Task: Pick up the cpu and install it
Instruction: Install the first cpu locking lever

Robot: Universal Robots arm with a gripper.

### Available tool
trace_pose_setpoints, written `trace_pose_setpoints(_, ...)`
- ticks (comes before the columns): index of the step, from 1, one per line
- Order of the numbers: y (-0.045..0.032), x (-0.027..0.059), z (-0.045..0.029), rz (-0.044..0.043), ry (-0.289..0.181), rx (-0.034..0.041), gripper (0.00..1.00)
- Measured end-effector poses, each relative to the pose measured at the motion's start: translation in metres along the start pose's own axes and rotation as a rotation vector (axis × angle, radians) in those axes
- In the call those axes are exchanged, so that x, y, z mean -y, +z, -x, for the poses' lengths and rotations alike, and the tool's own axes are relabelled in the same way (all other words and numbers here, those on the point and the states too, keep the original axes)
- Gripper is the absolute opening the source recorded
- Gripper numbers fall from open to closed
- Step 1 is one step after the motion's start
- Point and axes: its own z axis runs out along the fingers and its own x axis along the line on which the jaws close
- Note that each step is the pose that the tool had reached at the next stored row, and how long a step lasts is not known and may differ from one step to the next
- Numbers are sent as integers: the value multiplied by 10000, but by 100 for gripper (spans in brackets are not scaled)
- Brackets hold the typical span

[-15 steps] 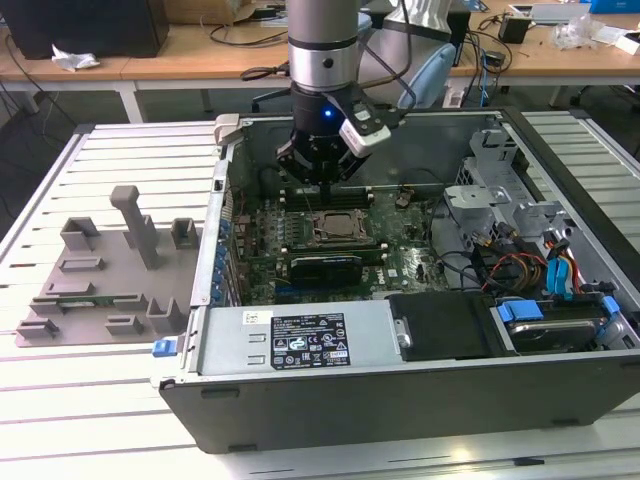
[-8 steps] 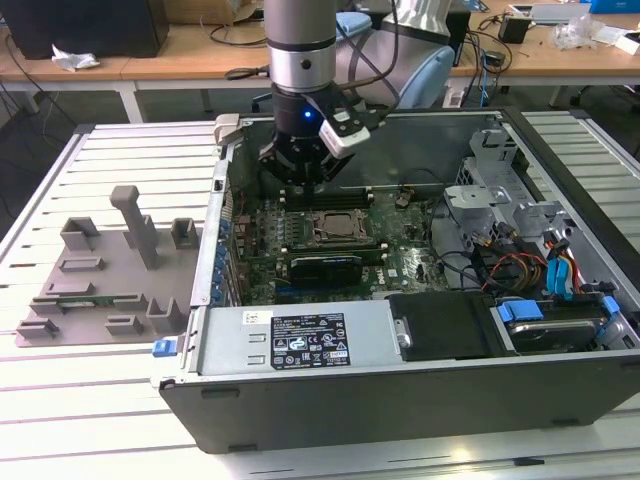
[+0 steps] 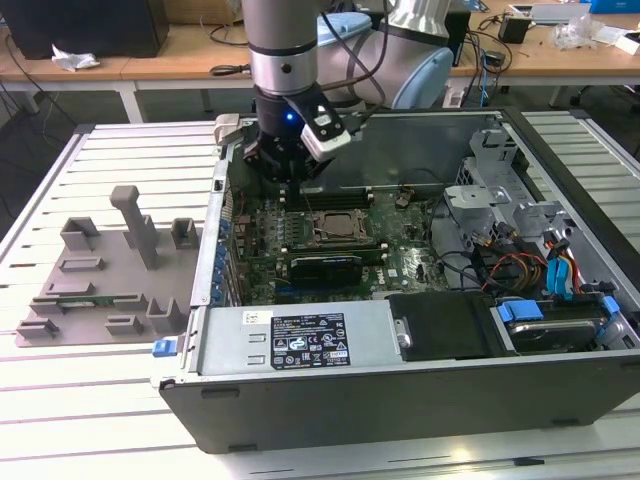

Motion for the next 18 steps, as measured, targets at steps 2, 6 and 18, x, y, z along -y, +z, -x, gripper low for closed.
trace_pose_setpoints(2,0,0,-10,325,7,24,11)
trace_pose_setpoints(6,0,-1,-22,1258,28,92,11)
trace_pose_setpoints(18,19,34,423,1511,37,100,11)
